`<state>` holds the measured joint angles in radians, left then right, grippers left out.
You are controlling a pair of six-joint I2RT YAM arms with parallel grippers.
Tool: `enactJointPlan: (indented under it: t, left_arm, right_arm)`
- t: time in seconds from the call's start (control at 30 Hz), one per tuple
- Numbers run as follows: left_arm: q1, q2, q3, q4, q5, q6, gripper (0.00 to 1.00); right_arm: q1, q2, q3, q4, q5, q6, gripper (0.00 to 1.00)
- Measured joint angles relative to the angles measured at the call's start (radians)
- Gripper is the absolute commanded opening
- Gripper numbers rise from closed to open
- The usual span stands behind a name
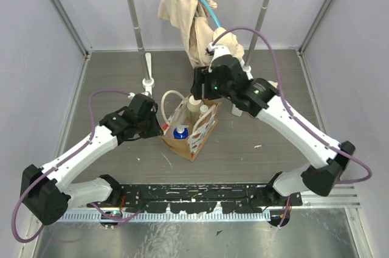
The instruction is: Take the personal care products out of the canvas bag
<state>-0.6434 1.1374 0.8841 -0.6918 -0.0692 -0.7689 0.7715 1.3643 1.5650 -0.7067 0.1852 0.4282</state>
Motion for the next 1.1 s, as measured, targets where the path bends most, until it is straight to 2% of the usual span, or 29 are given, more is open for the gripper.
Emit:
enactJointPlan:
  t: [0.33,0.47,0.57,0.77,1.1]
  left_arm:
    - [0.000,-0.002,-0.001,0.000,0.000,-0.002,0.16]
    - [0.000,-0.002,-0.001,0.000,0.000,-0.002,0.16]
    - [0.000,-0.002,-0.002,0.000,0.000,-0.002,0.16]
    - [0.000,-0.003,-0.003,0.000,0.000,-0.002,0.16]
    - [0.000,-0.005,-0.003,0.001,-0.001,-0.002,0.16]
  right_arm:
    - [0.003,0.196,-0.040,0.009,-0.029,-0.095,0.74]
    - [0.003,0.251,-0.044,0.031,-0.015,-0.118,0.83]
    - [0.002,0.298,-0.044,0.051,-0.003,-0.137,0.84]
    - [-0.030,0.373,-0.045,0.071,-0.004,-0.146,0.82]
    - [-0.051,0.391,-0.045,0.084,-0.016,-0.146,0.72]
